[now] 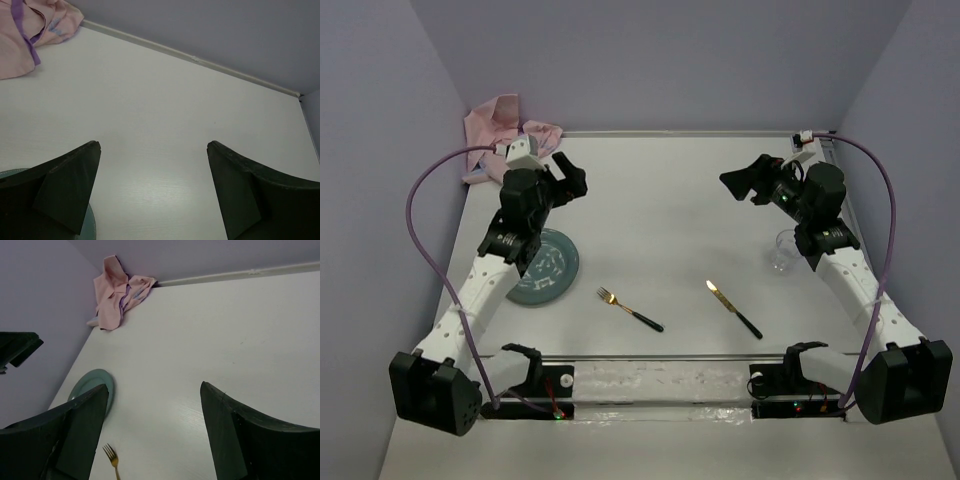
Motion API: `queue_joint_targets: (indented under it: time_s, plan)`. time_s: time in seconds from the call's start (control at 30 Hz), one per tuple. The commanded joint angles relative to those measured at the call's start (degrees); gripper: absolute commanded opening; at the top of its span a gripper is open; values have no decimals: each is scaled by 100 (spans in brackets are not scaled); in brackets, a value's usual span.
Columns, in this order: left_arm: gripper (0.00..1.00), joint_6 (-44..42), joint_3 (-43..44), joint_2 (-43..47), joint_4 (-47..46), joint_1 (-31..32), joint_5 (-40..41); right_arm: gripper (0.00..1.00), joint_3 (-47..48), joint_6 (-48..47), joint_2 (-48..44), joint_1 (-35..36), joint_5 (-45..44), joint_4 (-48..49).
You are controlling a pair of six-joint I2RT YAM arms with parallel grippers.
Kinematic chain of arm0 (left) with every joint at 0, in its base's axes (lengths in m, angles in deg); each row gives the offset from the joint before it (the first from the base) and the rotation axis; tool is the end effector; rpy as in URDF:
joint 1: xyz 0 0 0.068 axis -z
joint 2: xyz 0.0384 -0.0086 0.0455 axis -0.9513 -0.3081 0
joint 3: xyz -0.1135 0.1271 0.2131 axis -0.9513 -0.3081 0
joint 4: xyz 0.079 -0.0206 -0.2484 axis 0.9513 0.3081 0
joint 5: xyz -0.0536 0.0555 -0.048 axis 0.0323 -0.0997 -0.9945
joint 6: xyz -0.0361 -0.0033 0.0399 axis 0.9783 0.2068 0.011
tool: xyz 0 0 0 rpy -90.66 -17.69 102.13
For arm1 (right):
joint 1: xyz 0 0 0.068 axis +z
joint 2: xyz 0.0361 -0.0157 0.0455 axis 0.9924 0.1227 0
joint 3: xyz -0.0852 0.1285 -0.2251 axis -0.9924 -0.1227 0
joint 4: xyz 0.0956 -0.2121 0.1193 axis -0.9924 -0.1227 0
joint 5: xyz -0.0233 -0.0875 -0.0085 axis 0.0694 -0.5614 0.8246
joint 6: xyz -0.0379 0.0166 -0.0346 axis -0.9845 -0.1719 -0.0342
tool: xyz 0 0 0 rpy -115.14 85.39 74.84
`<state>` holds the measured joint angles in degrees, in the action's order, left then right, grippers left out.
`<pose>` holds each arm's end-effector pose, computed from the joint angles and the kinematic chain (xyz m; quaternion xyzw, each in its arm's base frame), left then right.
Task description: Set the dinner table for one person
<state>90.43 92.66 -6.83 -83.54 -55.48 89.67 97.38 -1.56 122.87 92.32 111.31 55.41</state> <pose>0.2411 -0.0681 0.3605 -0.0819 0.7303 -0.2010 0.6477 0.2579 0.0578 0.3552 -0.0233 0.7316 0.3650 0.5753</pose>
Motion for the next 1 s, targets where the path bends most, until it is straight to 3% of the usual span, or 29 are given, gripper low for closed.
queue_joint_targets:
  time_s: [0.0,0.2,0.33,0.43,0.77,0.97]
  plan:
    - [99,-133,658,-658,-443,-312,367,79,-10,-98,22,-14,-96,187]
    - [99,-414,1801,-2503,-339,-664,1528,77,-63,-63,84,39,-34,196]
    - [84,-458,2653,-3889,-32,-1015,1617,76,-142,-98,101,39,-52,187]
    - [80,-590,3330,-4620,179,-1121,1871,76,-160,-107,145,92,-52,204]
    - [73,-959,5780,-6749,1478,-1464,1749,75,7,-186,470,250,-95,187]
    - [70,-977,6565,-7522,1946,-1605,1705,75,104,-230,655,303,-157,187]
